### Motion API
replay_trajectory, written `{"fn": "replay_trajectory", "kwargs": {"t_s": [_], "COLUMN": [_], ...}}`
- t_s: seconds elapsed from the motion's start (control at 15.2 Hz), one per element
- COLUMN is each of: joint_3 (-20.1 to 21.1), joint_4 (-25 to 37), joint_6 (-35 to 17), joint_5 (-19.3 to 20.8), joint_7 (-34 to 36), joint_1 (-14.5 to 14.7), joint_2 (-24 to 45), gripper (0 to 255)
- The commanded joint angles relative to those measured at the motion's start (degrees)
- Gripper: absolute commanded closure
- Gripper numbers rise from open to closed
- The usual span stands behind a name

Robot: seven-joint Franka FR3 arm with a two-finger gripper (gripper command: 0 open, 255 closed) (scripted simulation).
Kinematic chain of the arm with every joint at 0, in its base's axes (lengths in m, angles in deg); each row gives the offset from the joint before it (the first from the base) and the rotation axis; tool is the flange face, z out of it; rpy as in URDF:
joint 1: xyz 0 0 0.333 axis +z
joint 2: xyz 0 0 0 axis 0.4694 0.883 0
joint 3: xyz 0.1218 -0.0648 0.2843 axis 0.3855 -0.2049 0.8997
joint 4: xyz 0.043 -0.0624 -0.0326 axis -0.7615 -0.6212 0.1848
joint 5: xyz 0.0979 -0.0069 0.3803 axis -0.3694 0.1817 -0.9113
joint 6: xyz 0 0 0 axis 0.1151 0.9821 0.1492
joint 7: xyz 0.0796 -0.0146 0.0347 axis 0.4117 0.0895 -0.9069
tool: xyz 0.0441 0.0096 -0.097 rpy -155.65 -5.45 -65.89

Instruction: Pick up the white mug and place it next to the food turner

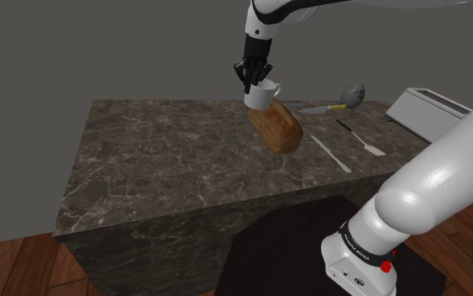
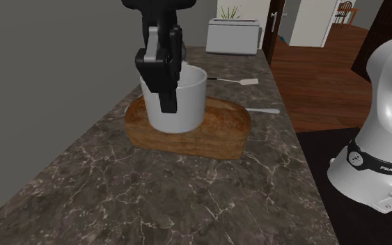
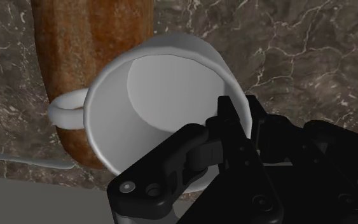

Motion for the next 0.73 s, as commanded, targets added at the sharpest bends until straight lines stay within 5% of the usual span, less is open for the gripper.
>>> {"fn": "replay_trajectory", "kwargs": {"t_s": [0.0, 0.66], "joint_3": [-1.4, -9.8], "joint_4": [-2.6, -11.8], "joint_6": [-0.3, -1.3], "joint_5": [-0.2, 1.3], "joint_7": [-2.7, -15.9], "joint_1": [-1.1, -6.6], "joint_2": [-2.4, -11.3], "gripper": [255, 255]}}
